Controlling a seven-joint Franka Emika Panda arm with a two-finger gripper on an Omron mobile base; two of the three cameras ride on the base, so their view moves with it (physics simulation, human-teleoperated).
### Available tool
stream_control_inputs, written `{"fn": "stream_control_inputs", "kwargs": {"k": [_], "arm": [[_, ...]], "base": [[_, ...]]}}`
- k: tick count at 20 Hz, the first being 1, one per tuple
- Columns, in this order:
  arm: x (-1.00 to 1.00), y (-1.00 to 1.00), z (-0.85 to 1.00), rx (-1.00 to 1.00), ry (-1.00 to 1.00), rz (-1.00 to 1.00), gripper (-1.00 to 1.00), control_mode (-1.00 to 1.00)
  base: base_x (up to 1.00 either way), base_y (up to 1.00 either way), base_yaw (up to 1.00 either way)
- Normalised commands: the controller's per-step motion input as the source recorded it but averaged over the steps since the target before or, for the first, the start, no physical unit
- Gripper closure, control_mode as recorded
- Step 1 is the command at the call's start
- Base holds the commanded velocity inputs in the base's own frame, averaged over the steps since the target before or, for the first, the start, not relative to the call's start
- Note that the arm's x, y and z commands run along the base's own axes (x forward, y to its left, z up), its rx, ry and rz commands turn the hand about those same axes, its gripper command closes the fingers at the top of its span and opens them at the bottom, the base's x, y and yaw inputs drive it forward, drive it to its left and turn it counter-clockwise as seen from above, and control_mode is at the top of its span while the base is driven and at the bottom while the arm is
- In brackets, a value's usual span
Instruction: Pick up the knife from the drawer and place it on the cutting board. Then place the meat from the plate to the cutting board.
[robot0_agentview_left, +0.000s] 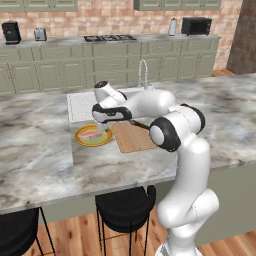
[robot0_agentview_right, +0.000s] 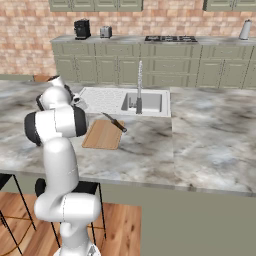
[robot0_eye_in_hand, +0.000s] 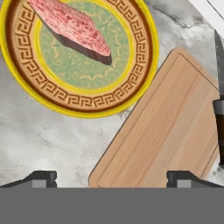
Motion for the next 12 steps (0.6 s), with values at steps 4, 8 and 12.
{"fn": "stream_control_inputs", "kwargs": {"k": [4, 8, 12], "arm": [[0.01, 0.31, 0.00, 0.00, 0.03, 0.06, -1.00, -1.00], [0.00, 0.30, 0.00, 0.00, 0.02, 0.09, -1.00, -1.00], [0.00, 0.19, 0.00, 0.00, 0.01, 0.11, -1.00, -1.00]], "base": [[0.00, 0.00, 0.00], [0.00, 0.00, 0.00], [0.00, 0.00, 0.00]]}}
